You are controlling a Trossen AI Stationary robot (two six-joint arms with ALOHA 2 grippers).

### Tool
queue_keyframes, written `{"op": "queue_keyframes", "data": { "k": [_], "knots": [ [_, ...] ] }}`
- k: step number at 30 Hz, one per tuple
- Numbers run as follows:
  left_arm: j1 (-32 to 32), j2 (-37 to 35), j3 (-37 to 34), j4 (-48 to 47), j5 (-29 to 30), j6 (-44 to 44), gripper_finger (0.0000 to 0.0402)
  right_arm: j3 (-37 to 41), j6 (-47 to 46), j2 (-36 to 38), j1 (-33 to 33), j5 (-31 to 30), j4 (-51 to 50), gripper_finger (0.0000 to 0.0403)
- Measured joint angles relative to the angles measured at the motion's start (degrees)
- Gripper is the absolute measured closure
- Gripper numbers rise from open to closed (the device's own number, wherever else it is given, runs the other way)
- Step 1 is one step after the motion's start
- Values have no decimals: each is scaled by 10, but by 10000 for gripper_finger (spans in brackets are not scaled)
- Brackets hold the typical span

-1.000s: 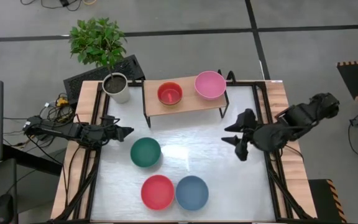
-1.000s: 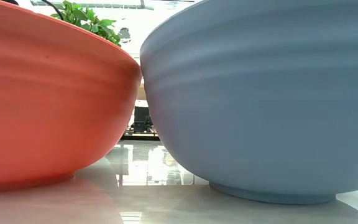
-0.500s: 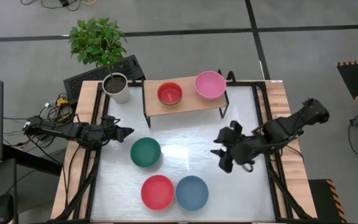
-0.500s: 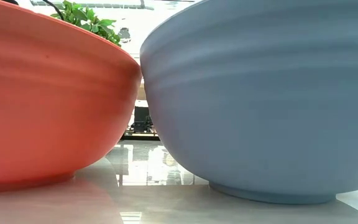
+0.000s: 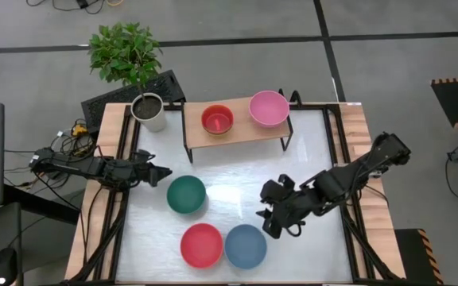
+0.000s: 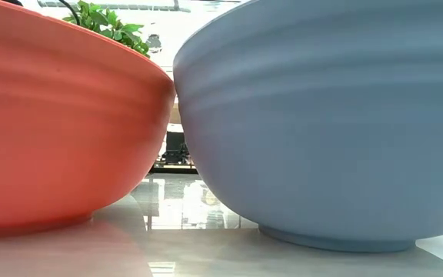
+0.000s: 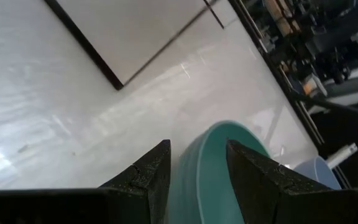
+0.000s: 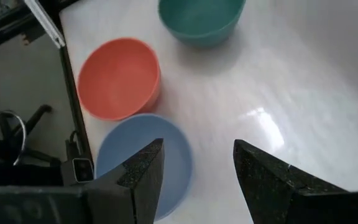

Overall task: Place and stack bowls onto a shelf
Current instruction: Stack the blue bowl on top of the pink bowl on the shelf

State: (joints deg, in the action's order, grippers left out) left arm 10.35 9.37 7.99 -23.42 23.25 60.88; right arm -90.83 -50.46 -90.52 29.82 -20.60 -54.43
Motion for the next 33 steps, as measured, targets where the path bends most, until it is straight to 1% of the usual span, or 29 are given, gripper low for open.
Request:
{"op": "queue_keyframes", "data": {
  "k": [4,11,17,23,29,33],
  "knots": [
    [0,0,0,0,-20,-10,262,0,-16,-26,0,8,1,182],
    [0,0,0,0,-25,-12,262,0,-27,-80,-4,69,6,182],
    [0,0,0,0,-20,-12,262,0,-27,-120,-4,75,3,182],
    [0,0,0,0,-20,-12,262,0,-18,-148,-4,96,2,182],
    [0,0,0,0,-20,-7,262,0,-6,-167,-4,111,1,182],
    [0,0,0,-1,-19,-7,262,0,-2,-168,-7,113,0,182]
  ]
}}
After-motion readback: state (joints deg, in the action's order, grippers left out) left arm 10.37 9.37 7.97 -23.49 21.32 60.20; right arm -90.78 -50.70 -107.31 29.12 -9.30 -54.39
